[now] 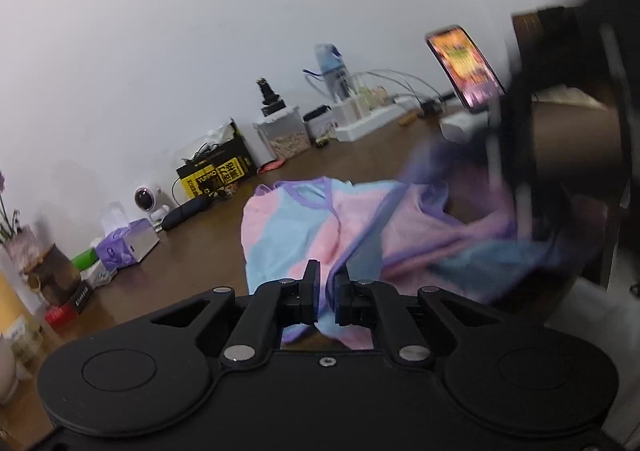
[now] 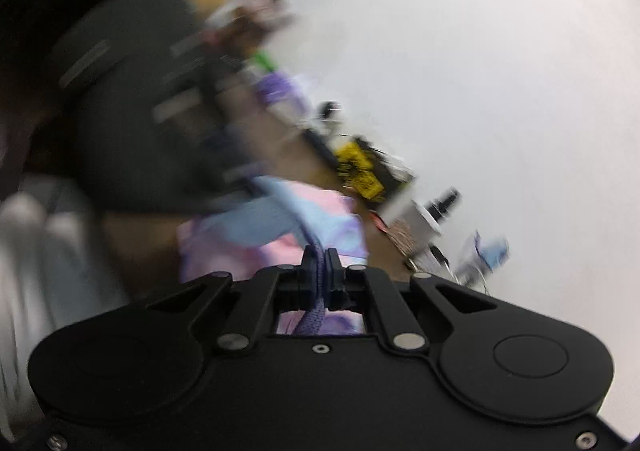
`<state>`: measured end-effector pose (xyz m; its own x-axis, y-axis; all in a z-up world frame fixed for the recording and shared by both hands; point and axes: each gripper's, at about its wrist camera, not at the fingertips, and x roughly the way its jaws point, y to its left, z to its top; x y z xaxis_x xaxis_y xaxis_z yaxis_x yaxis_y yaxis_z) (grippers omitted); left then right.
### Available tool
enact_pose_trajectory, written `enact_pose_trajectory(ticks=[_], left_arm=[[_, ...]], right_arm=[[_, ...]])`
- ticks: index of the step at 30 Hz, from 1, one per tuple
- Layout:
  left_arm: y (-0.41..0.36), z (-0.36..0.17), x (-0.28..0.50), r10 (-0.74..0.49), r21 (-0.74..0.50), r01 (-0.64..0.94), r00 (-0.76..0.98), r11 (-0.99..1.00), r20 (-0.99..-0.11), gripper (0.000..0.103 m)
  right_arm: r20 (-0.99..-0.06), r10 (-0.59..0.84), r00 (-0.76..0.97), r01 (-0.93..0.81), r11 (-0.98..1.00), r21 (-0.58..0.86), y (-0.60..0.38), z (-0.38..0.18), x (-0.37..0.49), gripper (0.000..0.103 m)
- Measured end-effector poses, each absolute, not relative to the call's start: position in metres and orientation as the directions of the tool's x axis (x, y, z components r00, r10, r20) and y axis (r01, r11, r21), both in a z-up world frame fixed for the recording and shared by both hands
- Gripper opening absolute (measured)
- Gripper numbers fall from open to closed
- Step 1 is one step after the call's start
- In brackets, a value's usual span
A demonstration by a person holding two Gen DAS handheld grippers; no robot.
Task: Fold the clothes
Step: 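Lift the garment with both grippers, stretch it, and lay it on the table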
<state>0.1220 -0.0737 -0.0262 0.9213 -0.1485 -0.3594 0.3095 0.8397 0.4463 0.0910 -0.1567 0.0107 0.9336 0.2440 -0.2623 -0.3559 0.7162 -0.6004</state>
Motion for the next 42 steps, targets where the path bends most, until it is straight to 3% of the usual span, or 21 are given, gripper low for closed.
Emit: enact_pose_trajectory(ticks=[2,5,7,8,11,14,17,19,27,31,37,42], left_arm=[[-0.086,-0.032,0.119,-0.154,0.466,0.323,0.918,0.824,-0.365,0.036],[-0.097,-0.037,0.121,-0.148,0.477,0.321,0.920,0.818,-0.364,0.037],[-0.096,-0.034,0.129,-0.144,0.445,0.309,0.920,0.841,-0.365,0.027],[-0.091,-0.027,0.135,-0.154,0.412,0.307,0.918,0.858,-0.365,0.013],[-0.075,0.001,0.154,-0.159,0.386,0.276,0.938,0.880,-0.308,0.006],[-0.058,0.044,0.173,-0.180,0.380,0.263,0.954,0.887,-0.240,0.005],[-0.038,0.118,0.197,-0.228,0.374,0.268,0.963,0.888,-0.146,0.005],[-0.032,0.167,0.203,-0.252,0.382,0.267,0.964,0.885,-0.089,0.005],[-0.018,0.288,0.211,-0.316,0.345,0.295,0.949,0.891,0.008,0.005],[-0.020,0.309,0.222,-0.315,0.345,0.290,0.949,0.893,0.017,0.005],[-0.025,0.312,0.275,-0.263,0.355,0.244,0.965,0.903,0.005,0.005],[-0.031,0.322,0.301,-0.225,0.394,0.166,0.969,0.904,0.107,0.005]], right_arm=[[-0.240,0.232,0.943,-0.328,0.777,-0.538,-0.172,0.030,0.096,0.005],[-0.184,0.203,0.962,-0.271,0.798,-0.538,-0.185,0.046,0.095,0.005],[-0.178,0.209,0.962,-0.272,0.803,-0.530,-0.190,0.052,0.094,0.005],[-0.179,0.213,0.961,-0.276,0.801,-0.531,-0.193,0.054,0.093,0.005],[-0.167,0.205,0.964,-0.264,0.784,-0.562,-0.198,0.051,0.092,0.005],[-0.145,0.194,0.970,-0.242,0.785,-0.570,-0.212,0.068,0.105,0.005],[-0.131,0.235,0.963,-0.268,0.823,-0.500,-0.231,0.116,0.132,0.005],[-0.069,0.275,0.959,-0.272,0.823,-0.499,-0.235,0.160,0.145,0.005],[0.073,0.313,0.947,-0.250,0.860,-0.445,-0.249,0.280,0.165,0.005],[0.115,0.296,0.948,-0.217,0.869,-0.445,-0.248,0.310,0.177,0.005],[0.103,0.246,0.964,-0.173,0.870,-0.462,-0.239,0.312,0.237,0.005],[0.175,0.208,0.962,-0.107,0.881,-0.460,-0.232,0.307,0.280,0.005]])
